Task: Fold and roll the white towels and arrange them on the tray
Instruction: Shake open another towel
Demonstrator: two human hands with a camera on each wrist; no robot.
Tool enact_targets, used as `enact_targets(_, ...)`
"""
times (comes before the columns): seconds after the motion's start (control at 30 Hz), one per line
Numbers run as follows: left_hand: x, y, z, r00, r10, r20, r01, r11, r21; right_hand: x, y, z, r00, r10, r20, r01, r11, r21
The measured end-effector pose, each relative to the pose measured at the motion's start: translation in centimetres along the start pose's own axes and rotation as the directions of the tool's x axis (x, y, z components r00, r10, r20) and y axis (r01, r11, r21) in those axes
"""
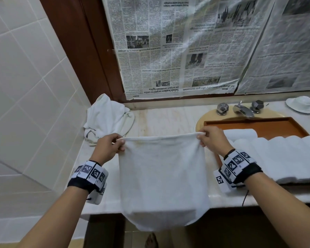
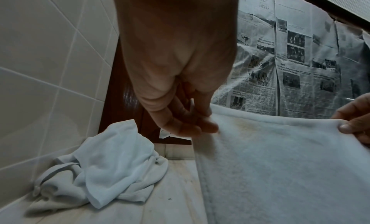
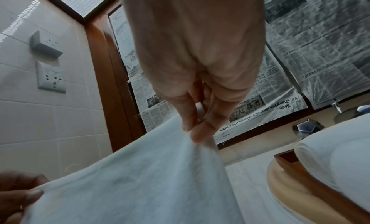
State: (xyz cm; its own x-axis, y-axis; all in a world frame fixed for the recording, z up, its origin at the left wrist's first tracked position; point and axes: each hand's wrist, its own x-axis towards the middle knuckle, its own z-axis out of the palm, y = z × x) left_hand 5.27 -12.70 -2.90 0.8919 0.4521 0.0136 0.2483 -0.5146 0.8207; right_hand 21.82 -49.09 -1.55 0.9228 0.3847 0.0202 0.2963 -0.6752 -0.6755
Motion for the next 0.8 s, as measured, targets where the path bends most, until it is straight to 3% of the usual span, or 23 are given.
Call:
enact_targets(0.2,5.7,-1.1,0.6,0.999,-0.035,0.01,0.036,0.998,-0.053,5.0,-0.8,1.4,0.997,0.059,-0.049,-0.059,0.998,-0.003)
enact_targets(0.4,10.4,-2.2,1.5,0.997,-0.081,0.02,0.082,0.994,-0.07,8.9,-0.2,3.6,0.977,0.211,-0.044,-0.198,0.959,0.202)
enact_targets(0.6,14.8,-4.2,3.8,0.985,-0.169,0.035,0.171,0.981,-0.086,14.0,1.9,6.1,0.924,0.379,-0.049,-0.337,0.868,0.363)
enact_targets(0.8,19.7,-6.2,7.2,0.965,-0.26,-0.043,0.254,0.96,-0.116,20.0,5.0,9.4,0.908,0.418,-0.004,-0.38,0.829,0.409)
